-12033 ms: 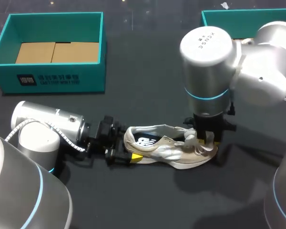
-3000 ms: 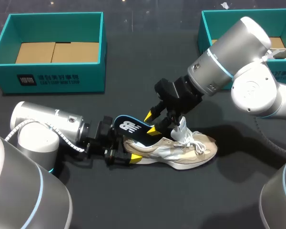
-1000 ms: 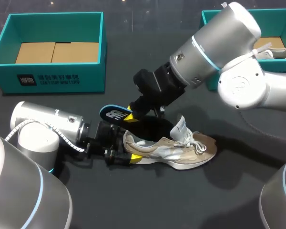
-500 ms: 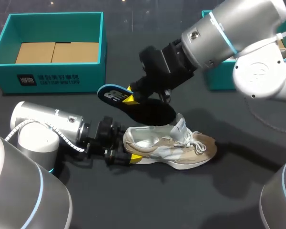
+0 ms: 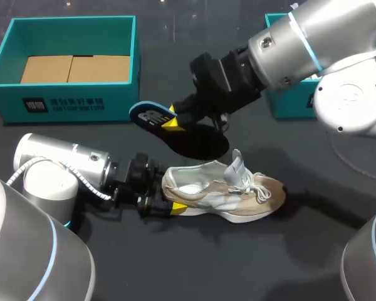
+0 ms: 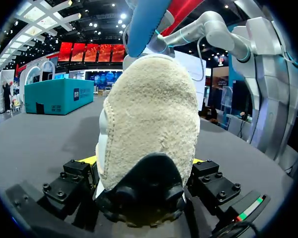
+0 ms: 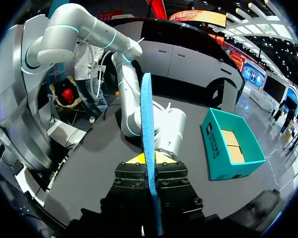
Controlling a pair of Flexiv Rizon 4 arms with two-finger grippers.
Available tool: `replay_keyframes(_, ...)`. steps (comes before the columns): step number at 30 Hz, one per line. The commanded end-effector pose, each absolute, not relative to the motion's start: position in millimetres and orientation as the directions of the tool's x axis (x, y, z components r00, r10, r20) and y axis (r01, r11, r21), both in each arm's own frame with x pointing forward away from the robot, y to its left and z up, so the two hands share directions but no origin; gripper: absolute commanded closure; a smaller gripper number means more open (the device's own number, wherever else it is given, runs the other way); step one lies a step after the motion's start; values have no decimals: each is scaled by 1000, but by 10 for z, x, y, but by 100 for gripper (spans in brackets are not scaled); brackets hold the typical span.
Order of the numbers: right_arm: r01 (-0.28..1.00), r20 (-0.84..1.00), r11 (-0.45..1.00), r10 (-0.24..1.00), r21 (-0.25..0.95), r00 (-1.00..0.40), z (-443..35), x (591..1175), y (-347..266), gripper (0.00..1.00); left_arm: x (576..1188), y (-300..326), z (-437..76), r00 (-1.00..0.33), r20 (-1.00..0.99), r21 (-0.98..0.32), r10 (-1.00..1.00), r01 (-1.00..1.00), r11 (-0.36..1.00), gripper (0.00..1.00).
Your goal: Take the shoe out of the shoebox, open the shoe tongue, remove and reinsert the insole, then place the shoe into the shoebox
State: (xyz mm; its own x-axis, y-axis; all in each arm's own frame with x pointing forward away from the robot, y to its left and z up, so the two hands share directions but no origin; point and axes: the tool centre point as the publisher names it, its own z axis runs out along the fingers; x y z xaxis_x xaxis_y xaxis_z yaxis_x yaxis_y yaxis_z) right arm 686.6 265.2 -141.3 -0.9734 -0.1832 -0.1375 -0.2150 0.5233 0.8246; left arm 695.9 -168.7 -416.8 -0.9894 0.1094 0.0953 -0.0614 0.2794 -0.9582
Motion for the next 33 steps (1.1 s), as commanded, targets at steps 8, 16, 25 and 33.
replay_keyframes(8, -271, -236, 368, -137, 890, -962, -1096, 6491, 2290, 100, 6955, -1655, -4209, -990, 95, -958, 109, -61, 281, 100)
replay_keyframes(16, -271, -236, 368, -137, 890, -962, -1096, 6491, 2290, 100, 6955, -1655, -4209, -990, 95, -958, 109, -61, 281, 100)
replay_keyframes(25, -138, -120, 305, -78, 942, -990, -940, 6111, 1934, 100, 6955, -1655, -4209, -990, 95, -958, 109, -61, 281, 100)
replay_keyframes(33, -138, -120, 305, -78, 942, -990, -940, 6111, 1934, 100, 6955, -1655, -4209, -990, 95, -958, 109, -61, 281, 100)
